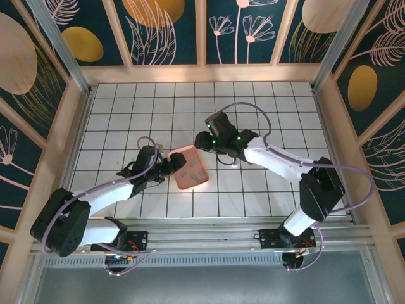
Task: Load the staples into the stapler
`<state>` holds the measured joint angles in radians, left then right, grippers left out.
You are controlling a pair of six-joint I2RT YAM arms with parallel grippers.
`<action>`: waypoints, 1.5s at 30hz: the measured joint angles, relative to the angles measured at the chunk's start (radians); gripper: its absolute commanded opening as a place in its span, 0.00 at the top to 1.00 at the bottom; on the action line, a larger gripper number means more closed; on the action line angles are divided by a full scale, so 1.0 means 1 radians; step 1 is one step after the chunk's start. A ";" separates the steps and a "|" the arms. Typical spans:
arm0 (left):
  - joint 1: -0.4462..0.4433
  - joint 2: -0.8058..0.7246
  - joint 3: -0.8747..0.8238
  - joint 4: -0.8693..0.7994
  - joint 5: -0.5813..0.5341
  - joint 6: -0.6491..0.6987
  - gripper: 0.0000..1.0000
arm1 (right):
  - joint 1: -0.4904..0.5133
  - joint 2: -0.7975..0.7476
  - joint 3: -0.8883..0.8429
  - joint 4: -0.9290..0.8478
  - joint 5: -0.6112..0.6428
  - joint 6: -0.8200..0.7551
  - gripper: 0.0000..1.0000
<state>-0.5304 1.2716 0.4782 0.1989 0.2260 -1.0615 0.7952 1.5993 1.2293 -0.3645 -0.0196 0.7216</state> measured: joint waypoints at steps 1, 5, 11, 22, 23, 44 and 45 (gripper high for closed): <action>0.003 -0.018 0.005 -0.008 -0.015 0.008 0.08 | 0.010 0.011 0.018 -0.021 0.003 0.020 0.56; 0.059 -0.089 0.002 -0.024 -0.055 0.025 0.07 | 0.058 0.060 0.076 -0.090 0.023 0.090 0.56; 0.220 -0.143 -0.042 -0.027 -0.093 0.063 0.06 | 0.120 0.212 0.216 -0.186 0.029 0.173 0.55; 0.323 -0.066 -0.052 0.003 -0.075 0.119 0.06 | 0.139 0.459 0.378 -0.344 0.036 0.206 0.53; 0.323 -0.060 -0.052 0.005 -0.072 0.119 0.06 | 0.139 0.468 0.387 -0.351 0.038 0.206 0.53; 0.349 -0.019 -0.052 0.034 -0.040 0.145 0.05 | 0.136 0.580 0.479 -0.426 0.109 0.201 0.57; 0.349 -0.018 -0.052 0.034 -0.039 0.145 0.05 | 0.134 0.584 0.483 -0.425 0.110 0.201 0.58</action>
<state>-0.1814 1.2533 0.4263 0.2325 0.1867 -0.9169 0.9295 2.1834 1.7119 -0.7898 0.0906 0.9226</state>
